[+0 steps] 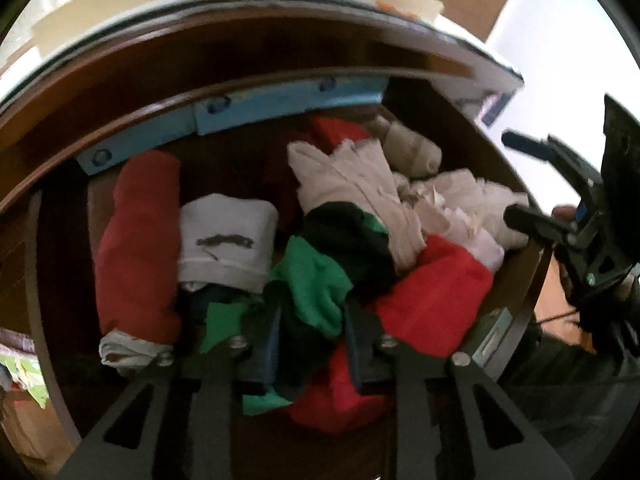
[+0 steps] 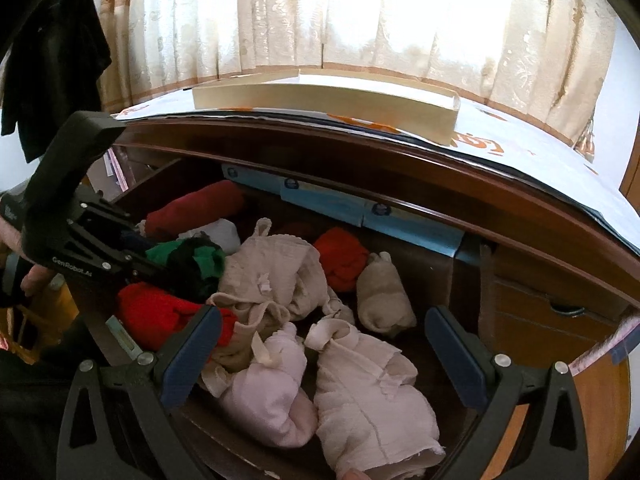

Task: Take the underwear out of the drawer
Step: 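Grasp the green-and-black sock with the left tool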

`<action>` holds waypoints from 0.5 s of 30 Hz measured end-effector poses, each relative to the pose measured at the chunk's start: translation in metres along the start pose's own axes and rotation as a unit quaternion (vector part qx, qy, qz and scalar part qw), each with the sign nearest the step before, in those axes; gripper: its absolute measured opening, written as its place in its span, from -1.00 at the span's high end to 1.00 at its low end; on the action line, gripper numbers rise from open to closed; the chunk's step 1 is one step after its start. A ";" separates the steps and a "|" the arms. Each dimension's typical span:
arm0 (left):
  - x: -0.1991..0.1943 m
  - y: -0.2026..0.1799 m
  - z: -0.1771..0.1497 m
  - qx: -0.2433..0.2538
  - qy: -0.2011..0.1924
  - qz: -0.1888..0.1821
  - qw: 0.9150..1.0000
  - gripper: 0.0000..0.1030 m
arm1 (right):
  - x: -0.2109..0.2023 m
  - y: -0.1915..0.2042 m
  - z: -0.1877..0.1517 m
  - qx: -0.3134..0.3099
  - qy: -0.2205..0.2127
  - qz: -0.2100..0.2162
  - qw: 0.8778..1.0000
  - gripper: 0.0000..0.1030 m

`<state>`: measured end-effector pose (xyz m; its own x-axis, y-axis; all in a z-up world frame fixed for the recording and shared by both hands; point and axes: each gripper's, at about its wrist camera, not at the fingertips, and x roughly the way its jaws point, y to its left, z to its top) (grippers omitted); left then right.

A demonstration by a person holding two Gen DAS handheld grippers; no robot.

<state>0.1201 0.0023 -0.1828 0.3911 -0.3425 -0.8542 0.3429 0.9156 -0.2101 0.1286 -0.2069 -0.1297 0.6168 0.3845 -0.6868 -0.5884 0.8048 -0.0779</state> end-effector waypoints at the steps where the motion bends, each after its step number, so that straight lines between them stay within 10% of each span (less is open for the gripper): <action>1: -0.005 0.001 -0.001 -0.006 -0.013 -0.004 1.000 0.53 | 0.001 0.000 0.001 0.002 0.002 -0.002 1.000 -0.99; 15: -0.049 0.019 -0.006 -0.072 -0.136 0.048 0.987 0.53 | 0.027 0.019 0.025 -0.014 0.038 0.002 0.999 -0.99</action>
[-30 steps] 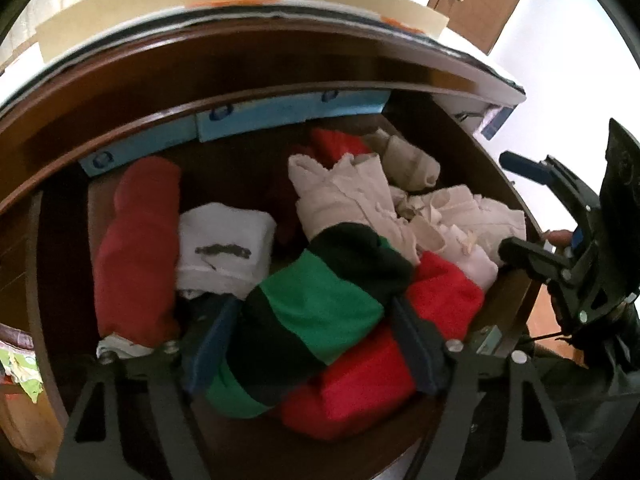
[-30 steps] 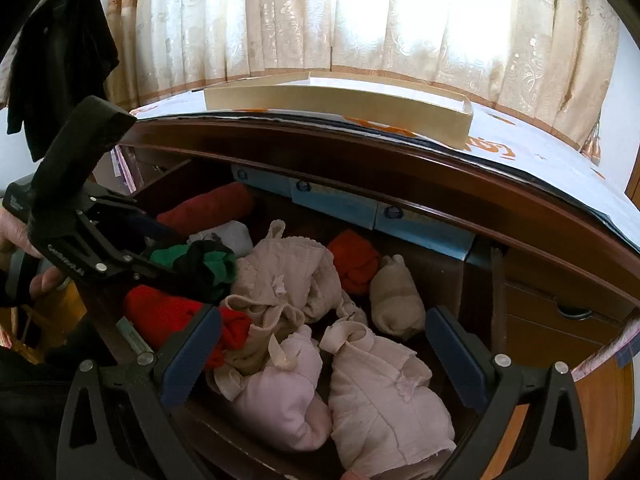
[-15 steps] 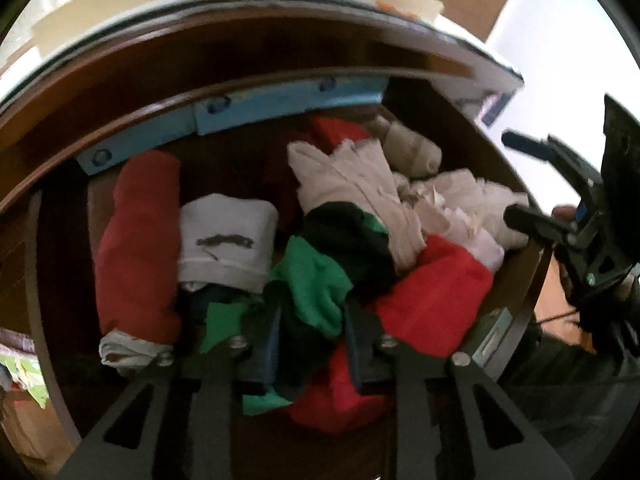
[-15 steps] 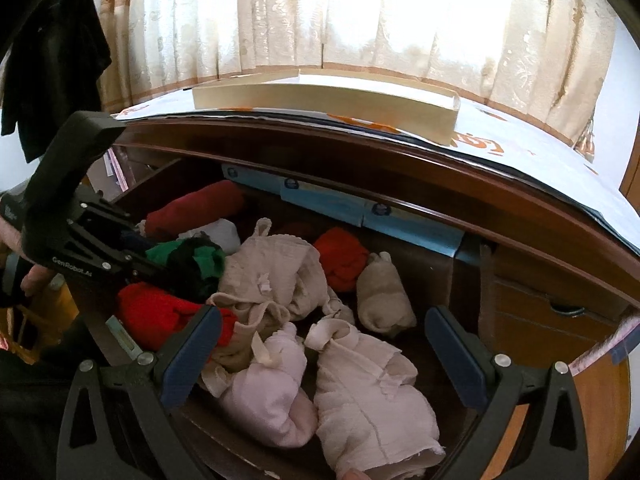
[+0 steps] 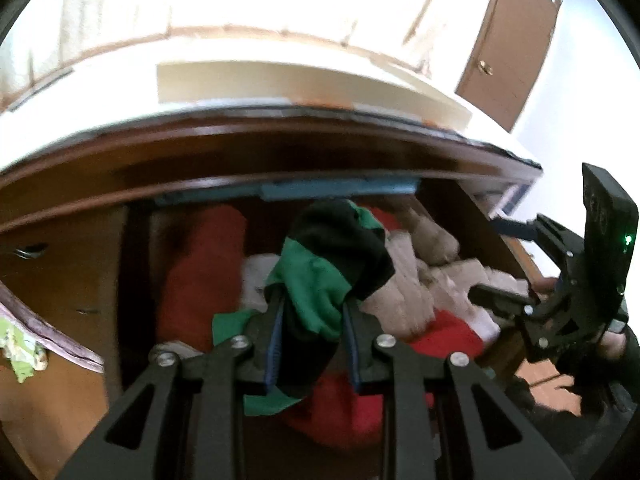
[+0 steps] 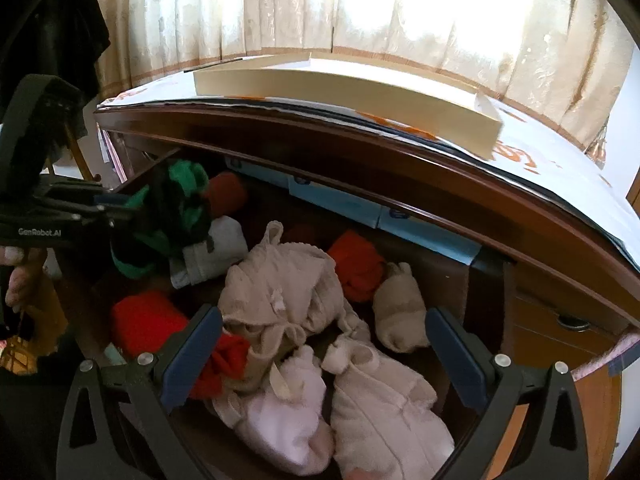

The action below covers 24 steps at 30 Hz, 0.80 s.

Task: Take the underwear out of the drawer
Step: 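Grasp the green-and-black sock with the left tool, then grasp the beige underwear with the right tool while the left tool holds the sock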

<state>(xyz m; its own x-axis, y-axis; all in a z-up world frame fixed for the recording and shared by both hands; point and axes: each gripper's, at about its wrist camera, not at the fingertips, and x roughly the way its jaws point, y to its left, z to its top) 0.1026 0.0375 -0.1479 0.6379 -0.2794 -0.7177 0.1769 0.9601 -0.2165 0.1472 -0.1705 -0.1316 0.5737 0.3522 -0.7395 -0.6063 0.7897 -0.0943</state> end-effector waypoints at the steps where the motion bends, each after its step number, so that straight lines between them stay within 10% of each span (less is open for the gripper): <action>1: -0.002 0.001 0.001 0.000 -0.011 0.009 1.000 0.53 | 0.003 0.001 0.003 0.002 0.003 0.003 1.000 -0.99; 24: 0.006 0.006 0.005 -0.006 -0.025 0.046 0.999 0.54 | 0.080 0.036 0.034 -0.046 0.167 0.043 0.984 -0.69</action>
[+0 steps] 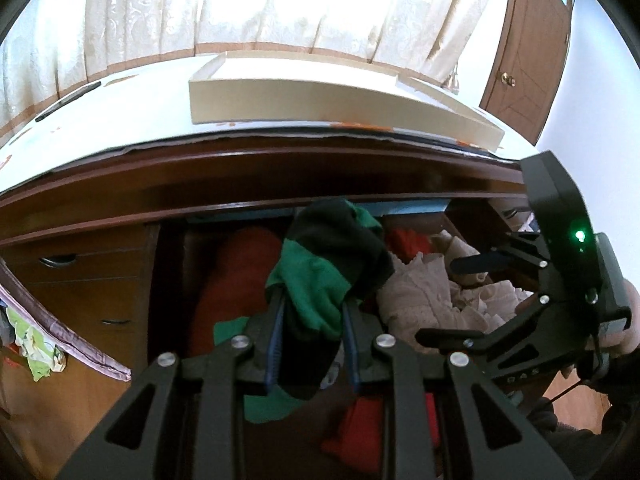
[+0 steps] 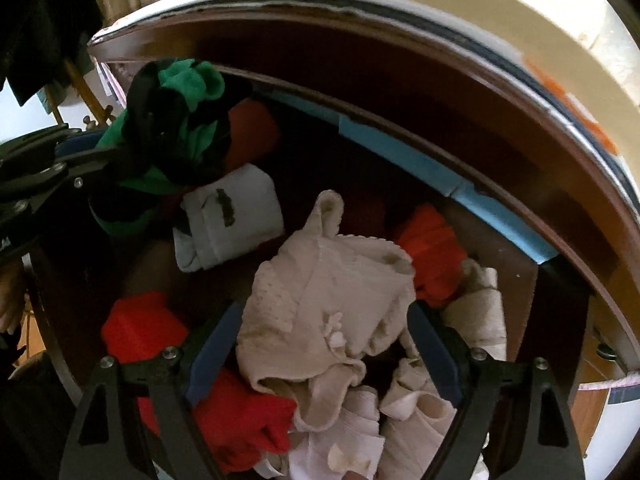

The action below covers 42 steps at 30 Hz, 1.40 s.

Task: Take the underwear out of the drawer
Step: 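Grasp the beige underwear with the right tool while the left tool holds the sock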

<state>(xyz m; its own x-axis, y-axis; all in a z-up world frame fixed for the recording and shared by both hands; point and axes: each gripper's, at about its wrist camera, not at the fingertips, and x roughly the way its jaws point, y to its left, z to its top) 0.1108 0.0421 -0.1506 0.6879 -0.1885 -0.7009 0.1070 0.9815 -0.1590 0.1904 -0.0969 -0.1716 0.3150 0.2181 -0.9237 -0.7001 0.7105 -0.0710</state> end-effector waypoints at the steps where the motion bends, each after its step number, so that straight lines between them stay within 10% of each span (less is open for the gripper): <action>1: 0.001 0.000 0.000 0.000 0.001 -0.002 1.000 0.54 | 0.002 0.000 0.001 -0.001 0.004 0.002 1.000 -0.69; 11: 0.005 -0.002 -0.002 -0.006 0.001 -0.008 1.000 0.54 | 0.022 -0.004 0.005 0.015 0.054 0.062 0.997 -0.03; 20: 0.003 -0.001 -0.004 -0.011 -0.004 -0.007 1.000 0.54 | 0.011 -0.007 -0.004 0.014 0.015 0.078 0.997 0.48; 42: -0.003 -0.002 -0.007 -0.018 -0.024 -0.007 1.000 0.54 | -0.034 -0.002 -0.018 -0.027 -0.107 0.060 0.992 0.65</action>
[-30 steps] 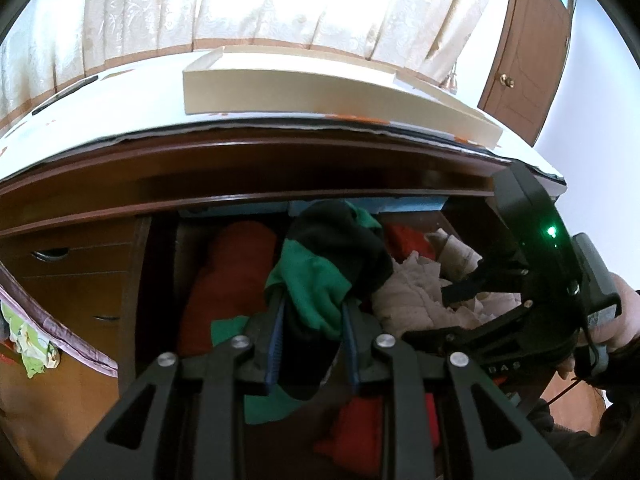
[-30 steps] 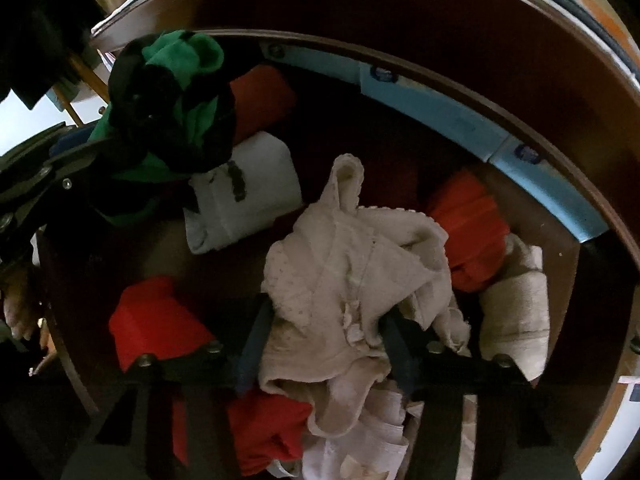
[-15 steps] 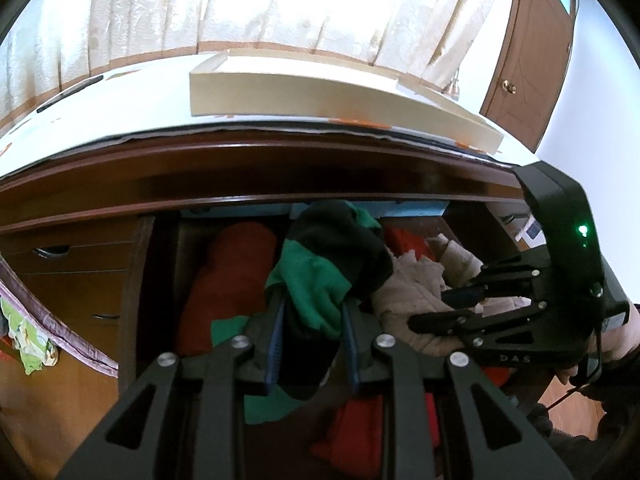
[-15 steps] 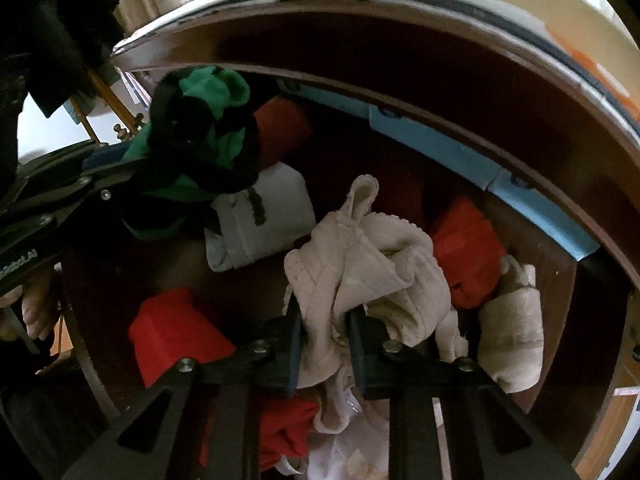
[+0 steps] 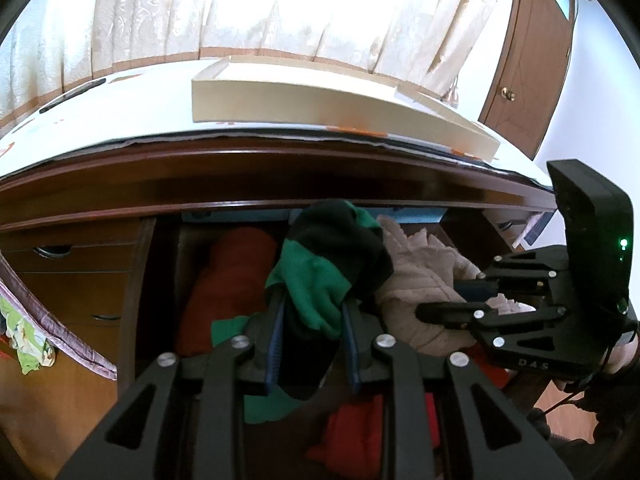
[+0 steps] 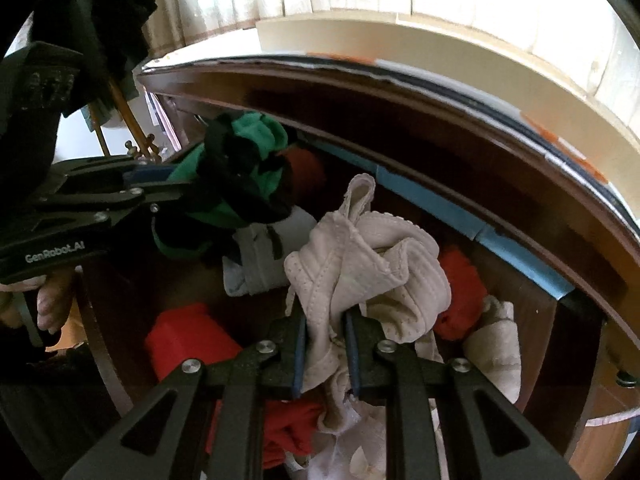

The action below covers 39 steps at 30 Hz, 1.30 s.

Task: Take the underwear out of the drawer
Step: 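Grasp the beige underwear with the right tool while the left tool holds the sock, then lift the sock and underwear out of the drawer toward the tray with both tools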

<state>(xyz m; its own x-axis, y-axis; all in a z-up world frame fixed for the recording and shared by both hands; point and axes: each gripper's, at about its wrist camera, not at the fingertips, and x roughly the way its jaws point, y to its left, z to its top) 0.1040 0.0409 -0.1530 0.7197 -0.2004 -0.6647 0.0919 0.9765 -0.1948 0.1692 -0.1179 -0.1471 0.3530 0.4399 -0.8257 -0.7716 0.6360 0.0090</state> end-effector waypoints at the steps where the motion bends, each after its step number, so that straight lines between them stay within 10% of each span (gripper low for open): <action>1: 0.000 0.000 0.000 0.000 -0.002 0.001 1.000 0.54 | -0.002 -0.001 0.001 -0.002 -0.005 -0.001 1.000 0.65; 39: -0.022 -0.009 -0.008 -0.012 -0.085 -0.003 0.996 0.54 | -0.047 0.017 -0.011 -0.035 -0.164 -0.038 0.985 0.64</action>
<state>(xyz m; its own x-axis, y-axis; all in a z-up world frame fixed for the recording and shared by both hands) 0.0814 0.0361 -0.1425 0.8250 -0.1886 -0.5327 0.0820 0.9726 -0.2174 0.1336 -0.1354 -0.1144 0.5541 0.5812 -0.5960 -0.7672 0.6344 -0.0946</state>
